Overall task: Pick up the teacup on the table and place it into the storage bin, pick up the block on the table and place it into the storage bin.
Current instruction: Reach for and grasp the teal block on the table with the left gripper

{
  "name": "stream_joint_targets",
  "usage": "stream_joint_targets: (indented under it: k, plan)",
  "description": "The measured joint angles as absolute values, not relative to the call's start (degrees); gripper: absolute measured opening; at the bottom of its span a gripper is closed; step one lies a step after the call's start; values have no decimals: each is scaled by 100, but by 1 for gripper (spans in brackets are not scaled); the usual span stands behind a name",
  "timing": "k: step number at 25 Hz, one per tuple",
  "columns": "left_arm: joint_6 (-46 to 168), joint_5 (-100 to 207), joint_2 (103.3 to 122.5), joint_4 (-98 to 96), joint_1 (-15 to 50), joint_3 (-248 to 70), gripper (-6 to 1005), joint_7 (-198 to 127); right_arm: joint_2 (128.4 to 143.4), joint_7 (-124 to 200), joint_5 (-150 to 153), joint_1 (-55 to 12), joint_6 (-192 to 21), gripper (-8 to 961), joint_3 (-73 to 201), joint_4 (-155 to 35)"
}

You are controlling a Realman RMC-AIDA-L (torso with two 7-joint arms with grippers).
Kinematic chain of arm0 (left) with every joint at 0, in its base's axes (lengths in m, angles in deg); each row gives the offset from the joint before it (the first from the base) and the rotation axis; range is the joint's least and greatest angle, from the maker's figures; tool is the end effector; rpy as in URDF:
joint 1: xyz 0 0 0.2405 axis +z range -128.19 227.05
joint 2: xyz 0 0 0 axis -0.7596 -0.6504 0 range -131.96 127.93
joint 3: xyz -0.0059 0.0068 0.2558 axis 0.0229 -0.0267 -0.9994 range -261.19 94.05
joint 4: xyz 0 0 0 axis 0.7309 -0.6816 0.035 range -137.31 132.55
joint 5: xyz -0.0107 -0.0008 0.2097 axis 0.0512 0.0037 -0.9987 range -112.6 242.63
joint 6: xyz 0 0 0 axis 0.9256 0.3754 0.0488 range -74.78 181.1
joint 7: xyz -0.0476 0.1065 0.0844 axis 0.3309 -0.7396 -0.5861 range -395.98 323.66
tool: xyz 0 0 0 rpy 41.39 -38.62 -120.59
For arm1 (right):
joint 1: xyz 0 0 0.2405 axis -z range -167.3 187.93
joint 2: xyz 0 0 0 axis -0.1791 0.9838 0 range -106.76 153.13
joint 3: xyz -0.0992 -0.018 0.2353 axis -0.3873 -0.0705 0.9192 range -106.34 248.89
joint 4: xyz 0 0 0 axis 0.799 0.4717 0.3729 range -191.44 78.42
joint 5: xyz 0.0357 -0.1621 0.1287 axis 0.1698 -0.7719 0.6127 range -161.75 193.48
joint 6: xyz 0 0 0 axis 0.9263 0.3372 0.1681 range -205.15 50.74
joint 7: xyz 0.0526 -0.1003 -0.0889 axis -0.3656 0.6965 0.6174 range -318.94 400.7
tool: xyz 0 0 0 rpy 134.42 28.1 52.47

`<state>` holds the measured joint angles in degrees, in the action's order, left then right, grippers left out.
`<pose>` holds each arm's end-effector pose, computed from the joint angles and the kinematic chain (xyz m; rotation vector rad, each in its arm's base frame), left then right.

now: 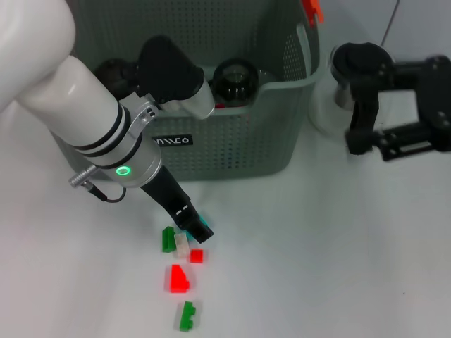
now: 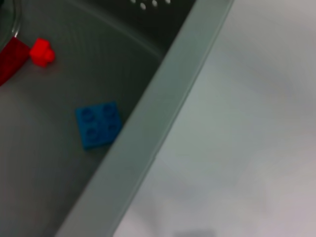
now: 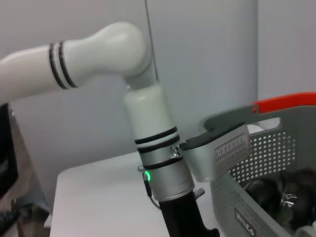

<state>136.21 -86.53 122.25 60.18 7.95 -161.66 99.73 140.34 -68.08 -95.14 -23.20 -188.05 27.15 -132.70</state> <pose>-0.1743 0.3607 -0.0560 -2.7571 -0.7522 0.5627 0.1537 0.3293 0.0983 -2.9439 0.3475 0.5673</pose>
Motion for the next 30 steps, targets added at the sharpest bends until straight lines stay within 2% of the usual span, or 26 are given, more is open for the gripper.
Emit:
stream_joint_targets:
  k: [6, 16, 30]
  plan:
    - [13386, -8688, 12228, 5884, 760, -16253, 823, 10120, 14073, -6806, -9344, -2226, -19048, 896, 3168, -13126]
    - [13212, -8889, 12243, 5835, 753, -16758, 821, 10504, 13966, -6588, -9339, -2227, -19063, 894, 2870, -12691]
    - [12946, -9039, 12253, 5700, 752, -17096, 816, 10776, 13975, -6517, -9314, -2220, -19070, 895, 2906, -12665]
